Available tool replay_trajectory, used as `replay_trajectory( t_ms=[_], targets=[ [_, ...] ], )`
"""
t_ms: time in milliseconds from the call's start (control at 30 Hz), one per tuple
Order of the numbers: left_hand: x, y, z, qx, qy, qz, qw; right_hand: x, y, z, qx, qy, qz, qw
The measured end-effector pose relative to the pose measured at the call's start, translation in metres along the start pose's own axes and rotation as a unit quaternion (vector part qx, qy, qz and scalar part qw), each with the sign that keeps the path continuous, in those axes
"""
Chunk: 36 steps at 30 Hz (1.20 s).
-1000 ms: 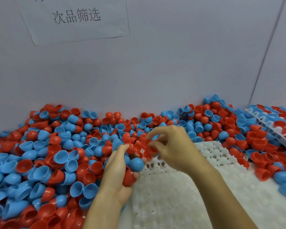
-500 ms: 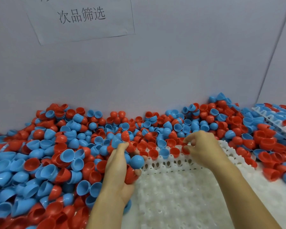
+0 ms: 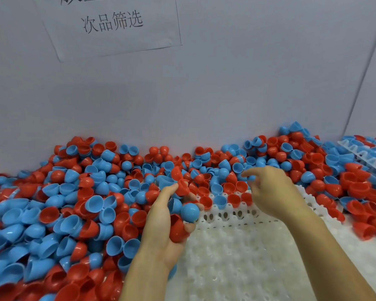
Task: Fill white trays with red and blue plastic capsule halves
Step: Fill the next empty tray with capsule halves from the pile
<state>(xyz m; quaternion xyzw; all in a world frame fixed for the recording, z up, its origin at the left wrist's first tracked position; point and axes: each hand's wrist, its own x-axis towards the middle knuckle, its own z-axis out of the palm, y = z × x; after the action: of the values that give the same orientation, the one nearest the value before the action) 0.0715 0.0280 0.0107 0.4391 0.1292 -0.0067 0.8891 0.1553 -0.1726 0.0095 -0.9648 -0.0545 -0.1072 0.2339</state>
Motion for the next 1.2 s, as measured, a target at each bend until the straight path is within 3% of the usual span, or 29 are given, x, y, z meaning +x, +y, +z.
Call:
replay_trajectory(
  t_ms=[67,133,267,500,700,833,1000,1200],
  targets=[
    [-0.002,0.000,0.001,0.010,-0.014,0.003,1.000,-0.002,-0.016,-0.014,0.097,0.011,-0.057,0.994],
    [-0.004,0.000,0.002,0.022,-0.036,0.002,0.999,-0.009,-0.041,-0.026,0.196,-0.039,-0.118,0.973],
    [-0.006,0.000,0.003,0.033,-0.093,-0.005,0.995,-0.020,-0.069,-0.022,0.216,-0.102,-0.184,0.954],
    [-0.002,-0.003,-0.002,0.061,-0.121,-0.006,0.991,-0.020,-0.074,-0.013,0.241,-0.051,-0.136,0.959],
    [0.001,-0.008,-0.002,0.094,-0.085,-0.001,0.992,-0.014,-0.066,-0.004,0.306,-0.054,-0.096,0.946],
    [0.002,-0.007,-0.003,0.114,-0.068,0.008,0.991,-0.010,-0.050,-0.009,0.336,-0.014,-0.055,0.940],
    [0.003,-0.007,-0.003,0.106,-0.044,0.027,0.993,0.013,-0.006,-0.037,0.162,0.076,-0.009,0.984],
    [0.004,-0.008,-0.002,0.107,-0.038,0.027,0.993,0.019,0.026,-0.013,-0.056,-0.053,0.058,0.995]
  ],
)
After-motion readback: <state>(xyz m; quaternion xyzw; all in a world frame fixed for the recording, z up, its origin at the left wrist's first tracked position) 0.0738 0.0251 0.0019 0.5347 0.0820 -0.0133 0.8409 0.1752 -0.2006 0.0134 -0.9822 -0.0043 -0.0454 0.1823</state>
